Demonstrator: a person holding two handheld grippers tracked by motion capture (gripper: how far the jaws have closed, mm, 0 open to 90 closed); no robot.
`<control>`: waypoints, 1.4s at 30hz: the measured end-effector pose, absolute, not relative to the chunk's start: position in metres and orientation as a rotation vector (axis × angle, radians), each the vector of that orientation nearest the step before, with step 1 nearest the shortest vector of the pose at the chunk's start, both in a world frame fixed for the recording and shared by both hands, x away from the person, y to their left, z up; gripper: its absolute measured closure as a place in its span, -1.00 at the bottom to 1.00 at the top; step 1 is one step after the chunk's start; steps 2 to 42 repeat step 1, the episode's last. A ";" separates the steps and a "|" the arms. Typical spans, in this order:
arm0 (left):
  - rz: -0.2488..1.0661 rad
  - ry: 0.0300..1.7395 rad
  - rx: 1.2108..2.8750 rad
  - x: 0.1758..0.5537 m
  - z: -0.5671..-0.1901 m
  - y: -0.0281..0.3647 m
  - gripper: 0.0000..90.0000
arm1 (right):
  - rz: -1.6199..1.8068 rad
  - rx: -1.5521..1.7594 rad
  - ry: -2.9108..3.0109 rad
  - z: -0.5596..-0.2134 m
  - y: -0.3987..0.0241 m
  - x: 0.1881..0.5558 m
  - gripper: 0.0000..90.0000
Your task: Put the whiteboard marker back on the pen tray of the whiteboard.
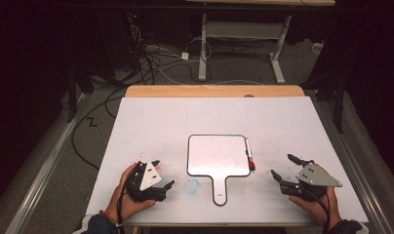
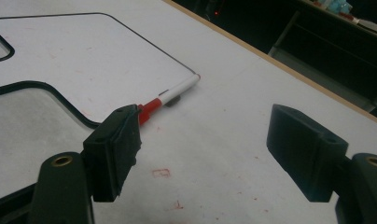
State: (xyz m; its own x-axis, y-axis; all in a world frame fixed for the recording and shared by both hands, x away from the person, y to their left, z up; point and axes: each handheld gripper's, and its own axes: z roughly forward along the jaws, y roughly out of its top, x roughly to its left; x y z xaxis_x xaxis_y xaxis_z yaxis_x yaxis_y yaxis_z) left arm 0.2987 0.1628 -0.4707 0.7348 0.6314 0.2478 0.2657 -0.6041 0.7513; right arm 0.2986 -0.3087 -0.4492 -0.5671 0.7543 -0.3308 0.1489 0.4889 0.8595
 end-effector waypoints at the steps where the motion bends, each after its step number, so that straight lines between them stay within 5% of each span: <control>1: 0.654 0.674 2.214 0.299 -0.471 0.163 -0.58 | 1.068 0.741 2.010 -0.449 -0.308 0.299 -0.41; 42: 0.654 0.674 2.214 0.299 -0.471 0.163 -0.58 | 1.068 0.741 2.010 -0.449 -0.308 0.299 -0.41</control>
